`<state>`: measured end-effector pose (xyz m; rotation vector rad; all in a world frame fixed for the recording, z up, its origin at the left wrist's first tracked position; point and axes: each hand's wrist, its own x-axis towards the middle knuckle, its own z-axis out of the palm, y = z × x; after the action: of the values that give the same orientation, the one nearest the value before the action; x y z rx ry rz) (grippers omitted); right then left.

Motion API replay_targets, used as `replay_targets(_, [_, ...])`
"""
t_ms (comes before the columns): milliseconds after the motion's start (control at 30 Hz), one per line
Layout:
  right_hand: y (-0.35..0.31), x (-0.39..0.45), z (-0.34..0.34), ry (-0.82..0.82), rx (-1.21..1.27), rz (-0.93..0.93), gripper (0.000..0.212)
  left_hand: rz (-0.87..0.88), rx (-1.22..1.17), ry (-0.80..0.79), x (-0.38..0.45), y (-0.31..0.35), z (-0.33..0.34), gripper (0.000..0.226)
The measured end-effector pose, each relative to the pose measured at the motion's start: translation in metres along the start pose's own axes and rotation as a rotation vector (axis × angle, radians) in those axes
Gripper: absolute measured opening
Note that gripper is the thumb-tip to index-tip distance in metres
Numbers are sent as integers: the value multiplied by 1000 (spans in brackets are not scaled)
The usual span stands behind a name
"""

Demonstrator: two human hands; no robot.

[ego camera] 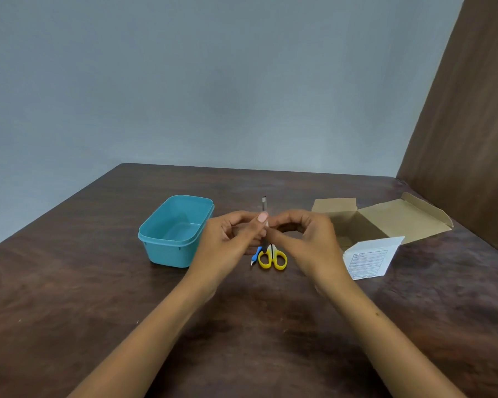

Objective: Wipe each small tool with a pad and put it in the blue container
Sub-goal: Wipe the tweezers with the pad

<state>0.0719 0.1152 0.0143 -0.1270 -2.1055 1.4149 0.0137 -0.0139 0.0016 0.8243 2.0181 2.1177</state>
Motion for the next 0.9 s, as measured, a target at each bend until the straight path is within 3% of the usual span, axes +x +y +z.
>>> replay_targets(67, [3, -1, 3, -6, -188, -102, 8, -5, 12, -5, 1, -1, -2, 22])
replay_targets(167, [2, -2, 5, 23, -220, -135, 8, 4, 12, 8, 1, -3, -2, 17])
replay_targets(467, [-1, 0, -3, 19, 317, 231, 14, -121, -186, 55, 3, 5, -5, 17])
replay_targets(700, [-1, -5, 7, 8, -62, -94, 9, -94, -234, 108, 2, 1, -2, 12])
replay_targets(900, [3, -3, 7, -64, -148, -15, 9, -47, -225, 125, 3, 0, -3, 17])
